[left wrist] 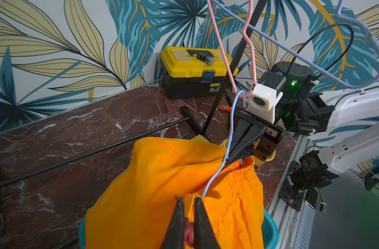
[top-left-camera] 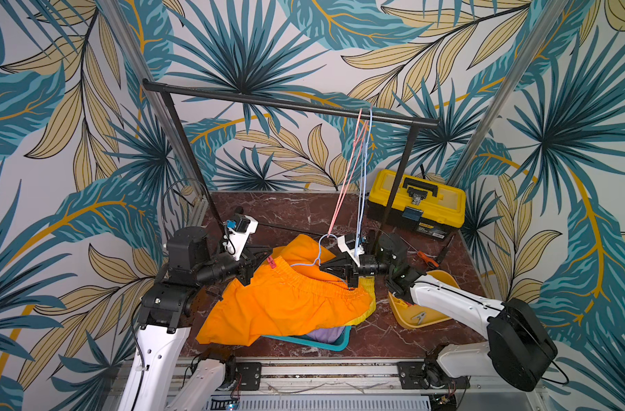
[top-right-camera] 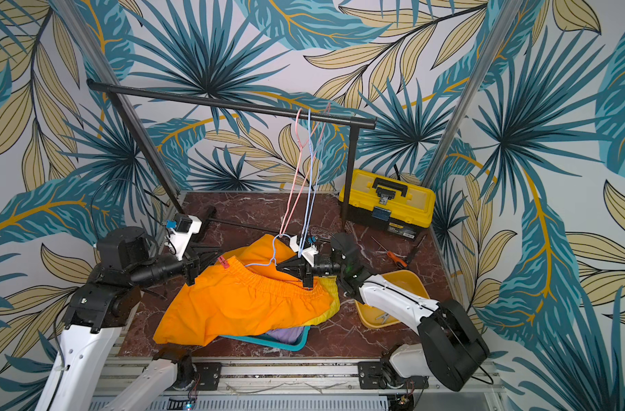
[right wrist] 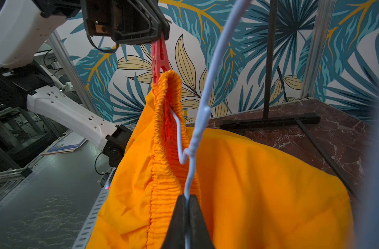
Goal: Remove the clothespins securing shorts to the hanger
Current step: Remove the clothespin from the hanger.
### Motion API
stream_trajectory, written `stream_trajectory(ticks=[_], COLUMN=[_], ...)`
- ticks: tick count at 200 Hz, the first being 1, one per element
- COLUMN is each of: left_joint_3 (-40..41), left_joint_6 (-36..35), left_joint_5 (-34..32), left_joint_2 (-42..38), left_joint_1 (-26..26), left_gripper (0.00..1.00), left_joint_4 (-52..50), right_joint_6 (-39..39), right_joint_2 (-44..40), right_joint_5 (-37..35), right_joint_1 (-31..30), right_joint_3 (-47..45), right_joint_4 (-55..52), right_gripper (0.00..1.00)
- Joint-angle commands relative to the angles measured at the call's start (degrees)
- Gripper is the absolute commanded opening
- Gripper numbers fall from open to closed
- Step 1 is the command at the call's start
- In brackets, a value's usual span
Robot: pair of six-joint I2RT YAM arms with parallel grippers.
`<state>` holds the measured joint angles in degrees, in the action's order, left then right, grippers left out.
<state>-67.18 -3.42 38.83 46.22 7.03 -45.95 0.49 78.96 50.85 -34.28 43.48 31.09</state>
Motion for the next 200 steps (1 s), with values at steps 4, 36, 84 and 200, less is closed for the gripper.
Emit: stream_trajectory(ticks=[4, 36, 84, 200], left_joint_3=[-2.5, -3.4, -4.2, -0.3], left_joint_6=[0.1, 0.0, 0.5, 0.8], left_joint_5=[-4.5, -5.7, -4.8, -4.8], left_joint_2=[-0.9, -1.1, -0.5, -2.9], left_joint_1=[-0.2, -0.2, -0.2, -0.2], left_gripper=[0.0, 0.0, 0.0, 0.0], left_joint_4=[1.8, 1.9, 2.0, 2.8], right_joint_6=[-3.1, -3.4, -2.7, 1.1], right_joint_2=[2.4, 3.7, 6.5, -0.1], right_joint_5=[-4.4, -6.6, -11.2, -11.8], right_joint_1=[-1.0, -1.1, -1.0, -1.0], right_joint_3=[0.3, 0.0, 1.1, 3.0], right_joint_4=[-6.2, -7.3, -8.7, -3.3], right_gripper=[0.0, 0.0, 0.0, 0.0])
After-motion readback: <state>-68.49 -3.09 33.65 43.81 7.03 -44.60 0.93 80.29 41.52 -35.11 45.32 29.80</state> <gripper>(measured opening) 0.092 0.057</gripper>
